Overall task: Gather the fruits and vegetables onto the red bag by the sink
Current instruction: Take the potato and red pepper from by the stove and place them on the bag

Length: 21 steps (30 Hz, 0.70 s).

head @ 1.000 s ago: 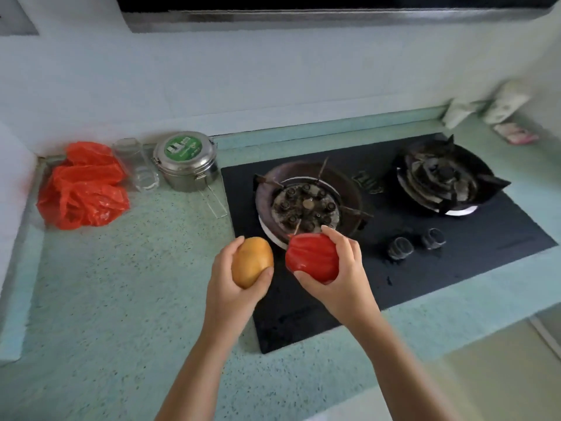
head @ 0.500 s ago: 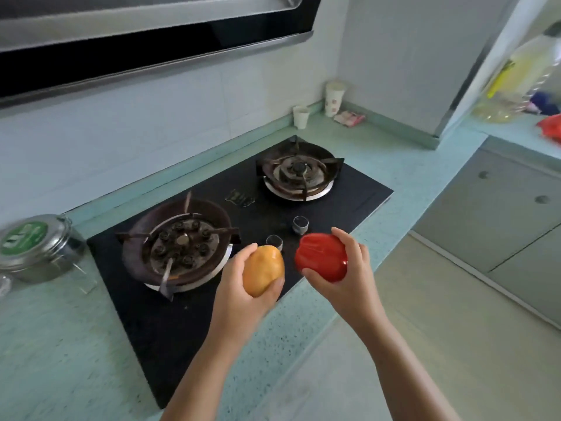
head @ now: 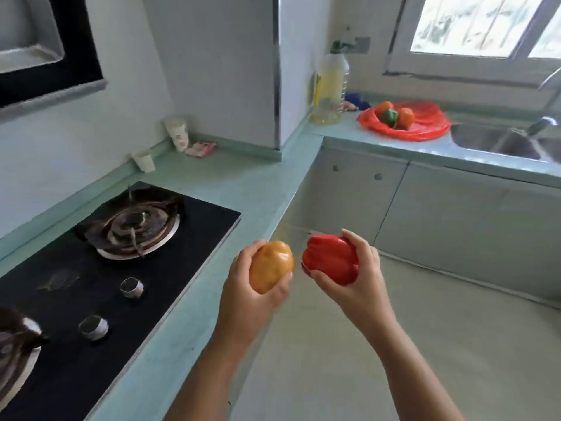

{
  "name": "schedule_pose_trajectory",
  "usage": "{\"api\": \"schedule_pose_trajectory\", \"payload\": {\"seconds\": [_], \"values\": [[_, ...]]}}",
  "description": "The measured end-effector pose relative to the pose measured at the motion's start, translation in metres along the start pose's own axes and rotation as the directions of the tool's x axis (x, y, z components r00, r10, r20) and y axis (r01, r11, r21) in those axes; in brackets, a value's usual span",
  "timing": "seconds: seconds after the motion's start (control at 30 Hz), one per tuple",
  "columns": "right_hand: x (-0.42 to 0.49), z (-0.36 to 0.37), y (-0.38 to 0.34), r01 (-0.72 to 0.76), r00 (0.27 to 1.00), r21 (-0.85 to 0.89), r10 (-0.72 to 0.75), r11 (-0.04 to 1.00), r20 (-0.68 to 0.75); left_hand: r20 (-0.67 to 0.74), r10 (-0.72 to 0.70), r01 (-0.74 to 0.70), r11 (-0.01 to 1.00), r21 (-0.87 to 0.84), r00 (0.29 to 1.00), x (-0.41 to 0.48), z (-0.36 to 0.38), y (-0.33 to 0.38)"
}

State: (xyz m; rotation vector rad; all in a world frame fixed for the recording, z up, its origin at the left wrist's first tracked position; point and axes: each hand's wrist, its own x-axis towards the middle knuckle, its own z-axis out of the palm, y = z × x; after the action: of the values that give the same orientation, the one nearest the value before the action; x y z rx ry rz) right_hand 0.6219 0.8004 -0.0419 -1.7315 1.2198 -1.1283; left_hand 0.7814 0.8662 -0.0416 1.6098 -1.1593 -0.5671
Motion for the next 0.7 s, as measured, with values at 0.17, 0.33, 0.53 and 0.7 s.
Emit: {"api": "schedule_pose_trajectory", "payload": {"seconds": [0.17,0.33,0.53,0.7], "values": [[0.014,-0.073,0.034,-0.056,0.987,-0.022,0.052,0.998,-0.155,0.146,0.052,-0.047,0.998,-0.038,0.988,0.018,0.079,0.024],[0.02,-0.124,0.063,-0.116,0.942,-0.02,0.104,0.993,-0.318,0.278,0.1,-0.079,0.993,-0.086,0.955,0.039,0.14,0.042],[0.039,-0.161,0.094,-0.191,0.887,-0.059,0.147,0.98,-0.439,0.389,0.115,-0.063,0.988,-0.143,0.914,0.072,0.205,0.044],[0.092,-0.172,0.12,-0.242,0.857,-0.079,0.175,0.967,-0.484,0.45,0.106,-0.022,0.982,-0.187,0.887,0.128,0.25,0.037]]}}
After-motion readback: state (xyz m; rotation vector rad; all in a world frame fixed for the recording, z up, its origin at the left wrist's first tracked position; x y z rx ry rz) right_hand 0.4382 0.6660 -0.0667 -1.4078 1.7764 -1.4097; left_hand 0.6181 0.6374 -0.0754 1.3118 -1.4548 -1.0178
